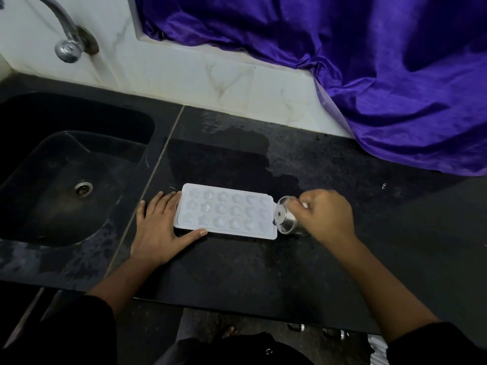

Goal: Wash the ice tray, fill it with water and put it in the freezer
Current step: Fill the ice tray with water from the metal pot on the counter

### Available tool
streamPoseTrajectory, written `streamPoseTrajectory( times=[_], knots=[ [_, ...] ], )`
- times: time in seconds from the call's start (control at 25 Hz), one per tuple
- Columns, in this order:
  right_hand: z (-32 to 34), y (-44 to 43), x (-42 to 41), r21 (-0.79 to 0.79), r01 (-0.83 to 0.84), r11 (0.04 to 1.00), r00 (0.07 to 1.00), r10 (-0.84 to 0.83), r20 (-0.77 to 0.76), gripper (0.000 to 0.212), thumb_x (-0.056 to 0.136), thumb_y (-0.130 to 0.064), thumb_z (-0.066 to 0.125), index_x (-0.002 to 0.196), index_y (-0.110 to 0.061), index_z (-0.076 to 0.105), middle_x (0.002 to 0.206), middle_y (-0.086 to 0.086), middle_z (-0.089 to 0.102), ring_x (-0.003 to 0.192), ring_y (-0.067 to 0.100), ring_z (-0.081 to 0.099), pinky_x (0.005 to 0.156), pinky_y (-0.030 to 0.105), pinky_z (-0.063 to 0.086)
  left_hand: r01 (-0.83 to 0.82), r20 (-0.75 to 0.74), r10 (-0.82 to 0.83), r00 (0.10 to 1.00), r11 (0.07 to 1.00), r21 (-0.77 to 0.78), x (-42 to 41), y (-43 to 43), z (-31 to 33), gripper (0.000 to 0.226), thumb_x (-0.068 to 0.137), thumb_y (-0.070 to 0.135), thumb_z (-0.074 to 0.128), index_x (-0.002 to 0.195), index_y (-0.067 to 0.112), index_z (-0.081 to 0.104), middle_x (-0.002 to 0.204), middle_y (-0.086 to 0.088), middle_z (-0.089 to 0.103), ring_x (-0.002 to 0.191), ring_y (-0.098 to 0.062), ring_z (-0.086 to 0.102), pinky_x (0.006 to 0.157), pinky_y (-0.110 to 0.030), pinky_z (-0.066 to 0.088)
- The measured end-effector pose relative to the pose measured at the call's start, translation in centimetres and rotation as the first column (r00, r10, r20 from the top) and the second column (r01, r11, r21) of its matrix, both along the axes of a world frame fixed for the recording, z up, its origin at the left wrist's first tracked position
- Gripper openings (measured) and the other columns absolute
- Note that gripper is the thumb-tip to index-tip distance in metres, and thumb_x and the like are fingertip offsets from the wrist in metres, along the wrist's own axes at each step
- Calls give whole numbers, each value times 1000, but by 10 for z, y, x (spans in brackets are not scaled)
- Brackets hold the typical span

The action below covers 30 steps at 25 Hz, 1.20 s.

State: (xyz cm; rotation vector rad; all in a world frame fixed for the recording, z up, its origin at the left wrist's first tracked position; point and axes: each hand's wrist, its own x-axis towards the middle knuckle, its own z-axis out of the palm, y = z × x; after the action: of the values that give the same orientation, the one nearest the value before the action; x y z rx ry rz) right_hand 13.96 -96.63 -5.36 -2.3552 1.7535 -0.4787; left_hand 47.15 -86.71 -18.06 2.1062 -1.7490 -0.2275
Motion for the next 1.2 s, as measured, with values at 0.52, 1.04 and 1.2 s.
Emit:
streamPoseTrajectory(
  times=[0.52,1.04,1.2],
  knots=[
    [4,-6,-26,284,8,959,610,-229,759,48,95,-14,68,51,-5,50,50,10,41,50,18,38,51,29,34,-3,22,3,1000,1000,11,1,-1,-2,119,73,101,37,158,18,41,161,-2,45,156,-27,30,128,-58,11],
    [8,2,57,-6,-156,988,965,152,-215,50,95,-39,58,53,-14,48,48,-3,44,46,13,42,48,30,26,-6,12,5,1000,1000,21,0,0,2,120,72,103,35,160,21,38,163,0,43,157,-24,27,129,-57,9],
    [2,-4,31,34,-89,995,996,90,-24,56,92,-37,66,50,-10,42,44,-1,36,42,15,36,48,33,28,-4,7,4,1000,1000,20,0,0,2,121,72,104,35,160,21,37,164,1,42,157,-23,27,129,-57,9]
  ],
)
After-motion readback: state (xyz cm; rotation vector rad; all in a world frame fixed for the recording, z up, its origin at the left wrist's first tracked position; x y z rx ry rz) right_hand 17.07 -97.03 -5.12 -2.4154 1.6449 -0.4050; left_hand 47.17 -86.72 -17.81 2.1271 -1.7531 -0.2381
